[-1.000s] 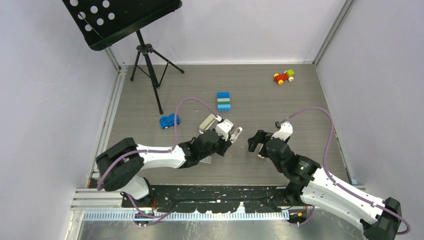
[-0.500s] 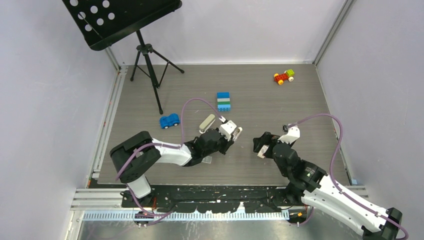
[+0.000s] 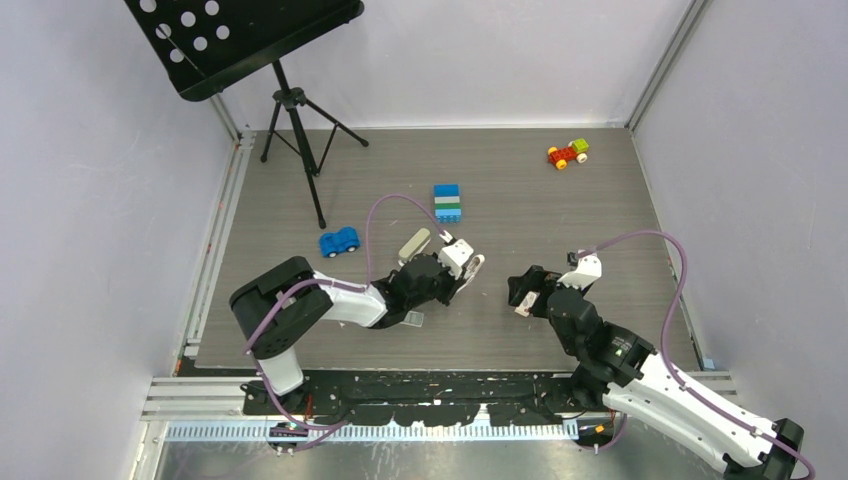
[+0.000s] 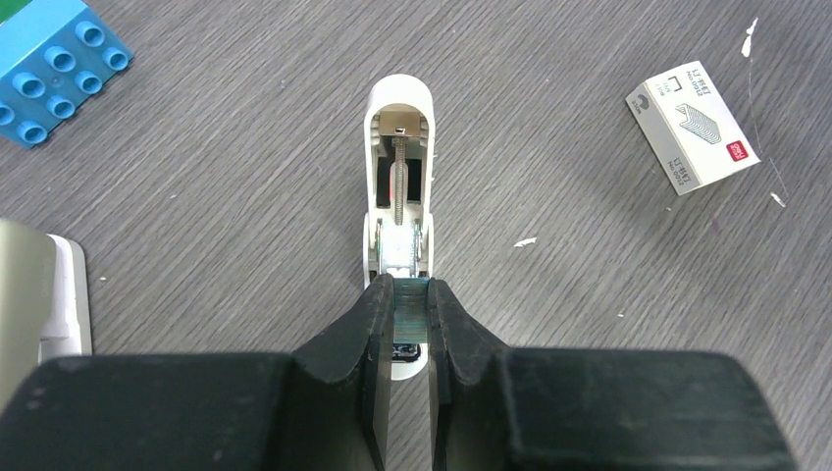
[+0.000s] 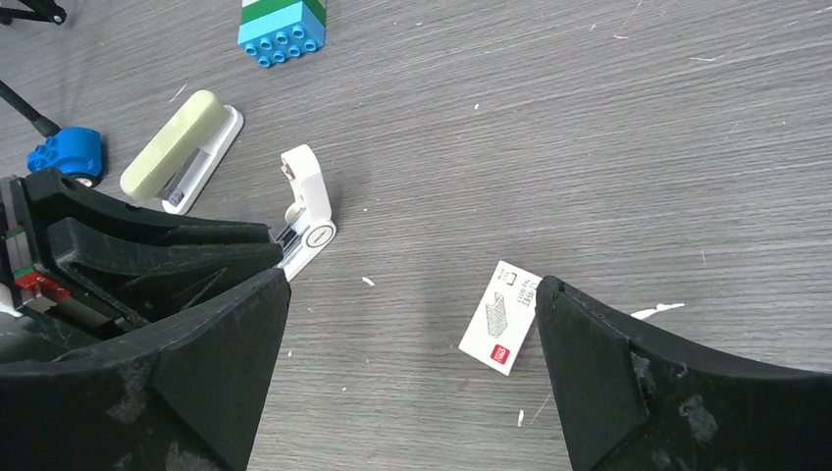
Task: Load the staples into the stapler
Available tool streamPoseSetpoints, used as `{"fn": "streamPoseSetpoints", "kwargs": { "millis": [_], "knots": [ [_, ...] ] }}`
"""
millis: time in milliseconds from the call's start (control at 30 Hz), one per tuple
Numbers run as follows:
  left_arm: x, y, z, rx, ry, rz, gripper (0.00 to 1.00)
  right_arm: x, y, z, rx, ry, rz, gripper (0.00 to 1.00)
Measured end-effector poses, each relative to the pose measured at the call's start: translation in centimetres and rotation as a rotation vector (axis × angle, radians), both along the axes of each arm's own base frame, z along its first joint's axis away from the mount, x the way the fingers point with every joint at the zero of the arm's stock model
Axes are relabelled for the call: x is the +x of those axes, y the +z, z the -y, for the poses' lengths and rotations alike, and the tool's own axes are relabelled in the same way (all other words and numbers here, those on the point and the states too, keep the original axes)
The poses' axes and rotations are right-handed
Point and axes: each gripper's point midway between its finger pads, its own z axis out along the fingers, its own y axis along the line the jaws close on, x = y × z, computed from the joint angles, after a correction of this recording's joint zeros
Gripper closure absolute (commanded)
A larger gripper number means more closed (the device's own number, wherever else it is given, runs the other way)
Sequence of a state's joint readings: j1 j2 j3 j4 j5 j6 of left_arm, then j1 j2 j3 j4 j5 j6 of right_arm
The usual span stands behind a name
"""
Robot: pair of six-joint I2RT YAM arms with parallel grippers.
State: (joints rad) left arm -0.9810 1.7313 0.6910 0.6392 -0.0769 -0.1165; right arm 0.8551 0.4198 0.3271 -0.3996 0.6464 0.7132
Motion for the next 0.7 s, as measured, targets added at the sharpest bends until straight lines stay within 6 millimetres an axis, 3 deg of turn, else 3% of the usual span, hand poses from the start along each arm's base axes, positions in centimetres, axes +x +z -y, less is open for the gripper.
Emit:
{"fn": "streamPoseSetpoints", "kwargs": {
  "millis": [700],
  "knots": [
    [0.01, 0.18, 0.32, 0.005, -0.025, 0.013, 0.97, -0.07, -0.18, 0.10, -0.001, -0.001, 0.000, 0.00]
  ]
}}
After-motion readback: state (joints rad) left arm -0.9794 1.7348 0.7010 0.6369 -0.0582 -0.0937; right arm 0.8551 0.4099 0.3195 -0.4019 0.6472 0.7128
